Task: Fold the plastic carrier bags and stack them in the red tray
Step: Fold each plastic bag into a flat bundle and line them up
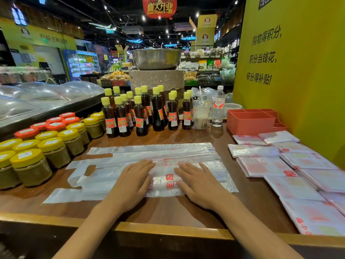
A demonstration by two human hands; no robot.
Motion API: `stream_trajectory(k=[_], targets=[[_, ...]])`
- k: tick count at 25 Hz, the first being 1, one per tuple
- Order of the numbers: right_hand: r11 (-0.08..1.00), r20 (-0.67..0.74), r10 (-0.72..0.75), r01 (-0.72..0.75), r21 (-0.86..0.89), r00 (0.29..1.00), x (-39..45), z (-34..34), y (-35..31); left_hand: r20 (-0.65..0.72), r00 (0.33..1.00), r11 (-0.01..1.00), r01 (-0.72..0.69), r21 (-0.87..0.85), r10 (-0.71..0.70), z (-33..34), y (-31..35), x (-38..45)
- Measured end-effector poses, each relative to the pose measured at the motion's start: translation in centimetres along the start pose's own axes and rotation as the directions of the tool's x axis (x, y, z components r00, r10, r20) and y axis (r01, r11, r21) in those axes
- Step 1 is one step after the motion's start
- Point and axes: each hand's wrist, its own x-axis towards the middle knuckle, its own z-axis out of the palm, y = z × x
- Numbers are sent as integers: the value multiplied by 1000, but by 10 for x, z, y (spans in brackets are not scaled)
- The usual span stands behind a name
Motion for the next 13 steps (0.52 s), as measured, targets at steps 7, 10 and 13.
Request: stream_trajectory(k=[7,10,13], targets=[[993,217,79,-97,71,973,2,6,3,342,932,992,103,77,-123,11,8,-2],[989,245,106,-127,73,964,3,5,2,341,929,989,139,49,-148,10,5,-3],[973,251,178,-208,97,951,4,1,12,326,930,986,158,58,-168,12,2,-3]])
